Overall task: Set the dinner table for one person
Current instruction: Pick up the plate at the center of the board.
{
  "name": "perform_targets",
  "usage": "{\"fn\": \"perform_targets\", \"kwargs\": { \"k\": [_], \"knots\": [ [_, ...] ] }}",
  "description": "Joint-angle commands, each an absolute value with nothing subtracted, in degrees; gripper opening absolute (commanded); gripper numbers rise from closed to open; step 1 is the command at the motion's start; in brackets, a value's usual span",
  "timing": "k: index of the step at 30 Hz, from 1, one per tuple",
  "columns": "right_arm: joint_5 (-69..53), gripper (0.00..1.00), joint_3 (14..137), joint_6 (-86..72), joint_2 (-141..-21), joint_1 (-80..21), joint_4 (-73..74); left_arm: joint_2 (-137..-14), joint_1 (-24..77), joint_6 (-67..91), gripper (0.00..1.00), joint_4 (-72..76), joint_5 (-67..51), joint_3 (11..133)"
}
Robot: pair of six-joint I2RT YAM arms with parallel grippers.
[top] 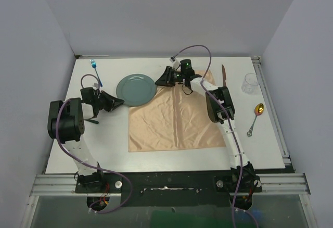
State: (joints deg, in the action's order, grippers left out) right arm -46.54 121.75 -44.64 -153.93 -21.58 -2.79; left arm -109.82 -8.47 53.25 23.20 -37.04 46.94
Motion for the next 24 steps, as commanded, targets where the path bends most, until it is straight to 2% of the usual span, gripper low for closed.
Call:
{"fn": "perform_targets", "kwargs": {
  "k": [1, 5, 10, 16, 24],
  "knots": [
    [-46.15, 0.23, 120.59, -48.50, -149.33, -19.62, -10.78, -108.06, -10.22, 48.10, 0.00, 21.31, -33.66, 47.52],
    [-44.94, 0.23, 118.77, -49.37, -147.72, -19.13, -14.48, -108.78, -10.61, 48.10, 0.00, 21.30, -33.74, 47.85],
    [-45.75, 0.24, 122.73, -53.25, -149.88, -18.29, -17.25, -109.84, -10.63, 47.92, 0.00, 21.68, -34.17, 48.13],
    [-48.52, 0.24, 123.11, -63.46, -153.89, -18.51, -29.01, -111.88, -10.63, 47.99, 0.00, 22.32, -34.83, 48.75],
    [-49.51, 0.24, 125.97, -65.29, -157.66, -19.27, -29.62, -113.74, -10.55, 48.74, 0.00, 24.20, -36.56, 49.33]
  ]
}}
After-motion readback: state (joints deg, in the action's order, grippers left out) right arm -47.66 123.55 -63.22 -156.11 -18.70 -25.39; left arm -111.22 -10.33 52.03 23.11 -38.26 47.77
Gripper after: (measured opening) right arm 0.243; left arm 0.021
